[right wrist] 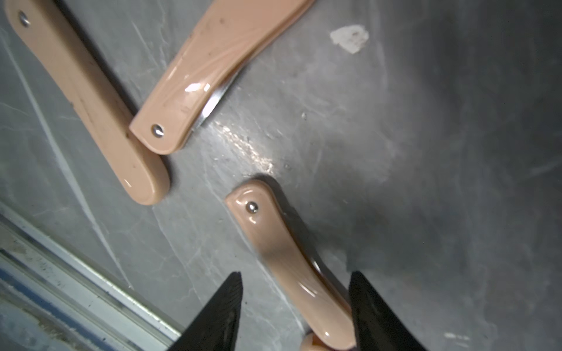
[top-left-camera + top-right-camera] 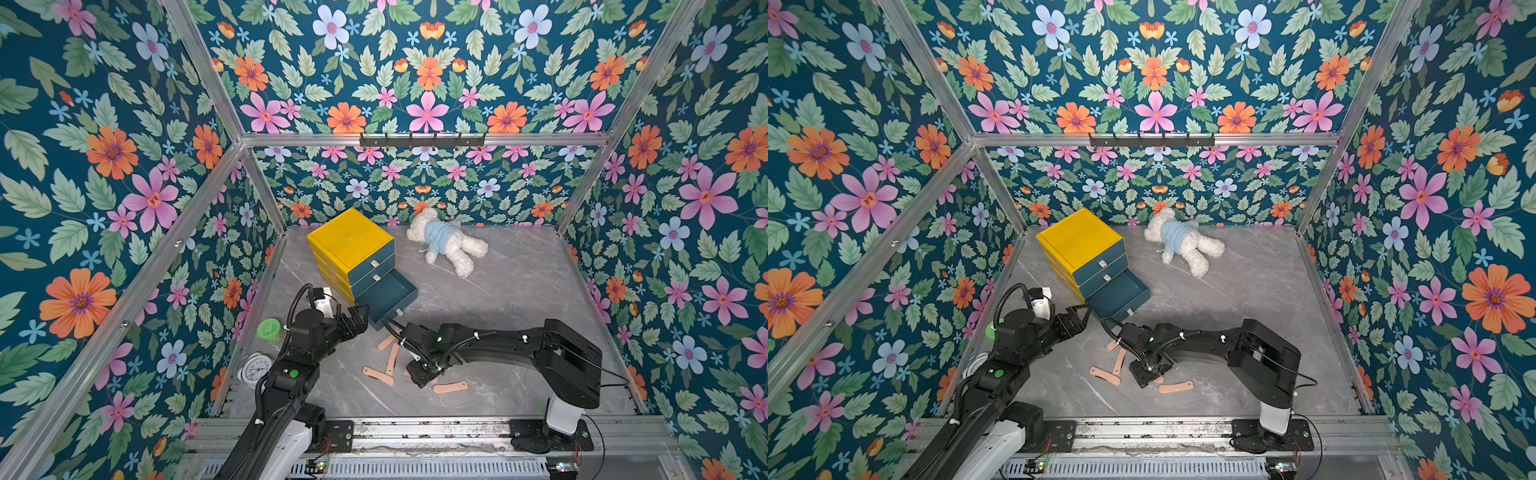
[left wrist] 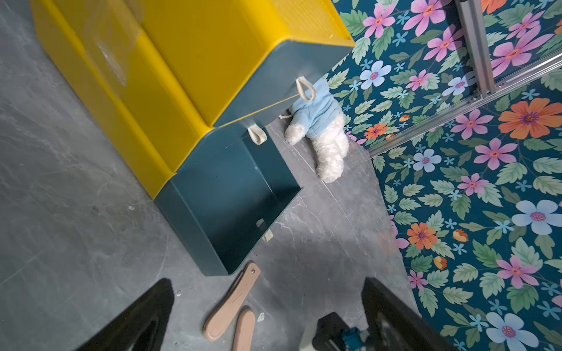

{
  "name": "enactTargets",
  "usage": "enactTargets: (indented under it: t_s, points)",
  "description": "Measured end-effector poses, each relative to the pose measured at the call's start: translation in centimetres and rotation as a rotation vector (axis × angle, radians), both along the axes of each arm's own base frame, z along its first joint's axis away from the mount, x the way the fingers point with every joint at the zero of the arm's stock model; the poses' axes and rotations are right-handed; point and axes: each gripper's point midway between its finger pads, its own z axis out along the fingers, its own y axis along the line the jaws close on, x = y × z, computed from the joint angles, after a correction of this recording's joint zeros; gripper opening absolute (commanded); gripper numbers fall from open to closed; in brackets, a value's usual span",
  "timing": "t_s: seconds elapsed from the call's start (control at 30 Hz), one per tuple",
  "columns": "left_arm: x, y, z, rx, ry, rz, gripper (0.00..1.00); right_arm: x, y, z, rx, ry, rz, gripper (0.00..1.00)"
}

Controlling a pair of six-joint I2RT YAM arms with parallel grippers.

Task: Place the fruit knives into the drawer by color
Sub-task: Pick up the fruit knife from the center of the board.

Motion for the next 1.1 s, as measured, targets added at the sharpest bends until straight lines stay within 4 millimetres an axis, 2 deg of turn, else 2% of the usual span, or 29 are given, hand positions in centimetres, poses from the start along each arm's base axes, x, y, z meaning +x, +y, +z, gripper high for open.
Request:
enactTargets:
  t_s: [0.53, 0.9, 1.1]
  points:
    - [-0.2, 0.2, 0.2, 0.003, -0.011, 0.003, 0.99, -0.1, -0.7, -1.8, -0.152, -0.045, 0.065, 0.47]
    - [-0.3, 0.2, 0.3, 0.018, 0.0, 0.0, 0.99, 0.3, -1.0, -2.0, -0.146, -0.075, 0.041, 0.3]
    - [-0.3, 0.0, 0.2, 0.025, 0.006, -0.014, 0.99, 1.3, -1.5, -1.8, -0.097, -0.098, -0.021, 0.19]
